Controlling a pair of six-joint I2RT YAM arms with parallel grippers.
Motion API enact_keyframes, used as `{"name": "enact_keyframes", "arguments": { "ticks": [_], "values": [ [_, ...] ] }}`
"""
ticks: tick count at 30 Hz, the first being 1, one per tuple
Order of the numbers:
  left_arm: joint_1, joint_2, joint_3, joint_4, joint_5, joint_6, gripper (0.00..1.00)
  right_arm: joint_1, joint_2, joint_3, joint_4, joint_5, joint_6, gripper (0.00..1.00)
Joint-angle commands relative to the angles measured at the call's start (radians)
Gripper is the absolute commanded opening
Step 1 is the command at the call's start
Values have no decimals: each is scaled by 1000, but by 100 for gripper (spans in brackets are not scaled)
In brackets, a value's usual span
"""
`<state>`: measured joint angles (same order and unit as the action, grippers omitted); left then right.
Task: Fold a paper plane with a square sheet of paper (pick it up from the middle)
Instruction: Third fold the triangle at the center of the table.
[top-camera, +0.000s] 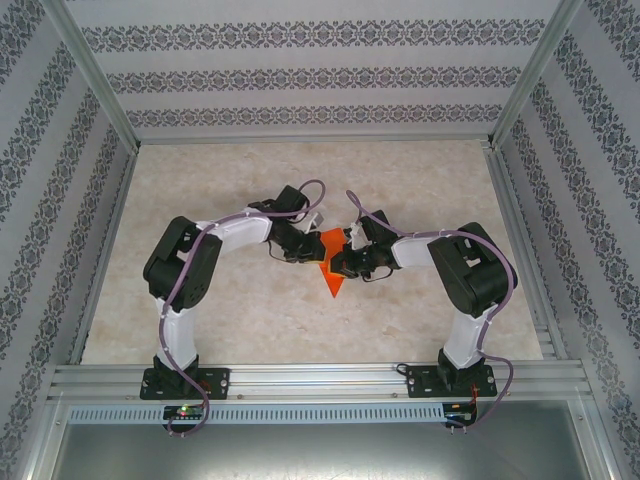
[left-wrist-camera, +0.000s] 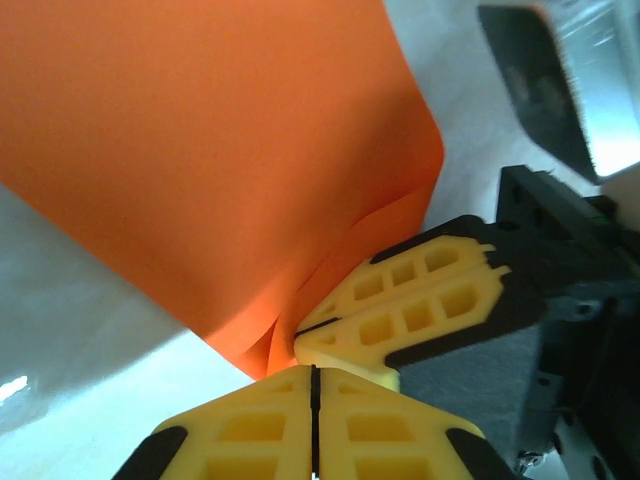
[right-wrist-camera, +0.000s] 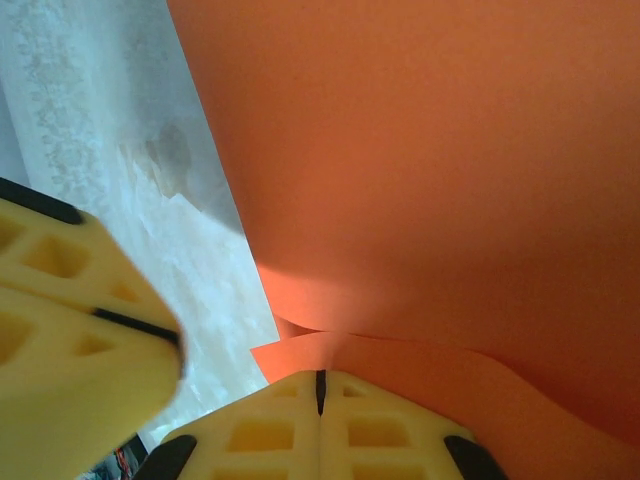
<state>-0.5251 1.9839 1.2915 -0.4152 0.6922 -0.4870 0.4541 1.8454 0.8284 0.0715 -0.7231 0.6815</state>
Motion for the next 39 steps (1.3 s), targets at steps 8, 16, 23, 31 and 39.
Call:
{"name": "enact_keyframes", "arguments": {
  "ticks": [8,16,23,31,39],
  "values": [
    [-33,52,-14,15,13,14,7,1,2,-28,-36,2,-14,0],
    [-33,84,-2,-22,-39,48,6,1,-8,-26,-39,-3,-17,0],
    [-33,114,14,-40,-62,65,6,3,-29,-22,-39,-9,-16,0],
    [-33,151,31,-111,-147,117,6,4,-81,-31,-15,-14,6,0],
    [-33,173,37,-133,-184,140,6,4,-127,-46,-71,34,-10,0]
  ]
}}
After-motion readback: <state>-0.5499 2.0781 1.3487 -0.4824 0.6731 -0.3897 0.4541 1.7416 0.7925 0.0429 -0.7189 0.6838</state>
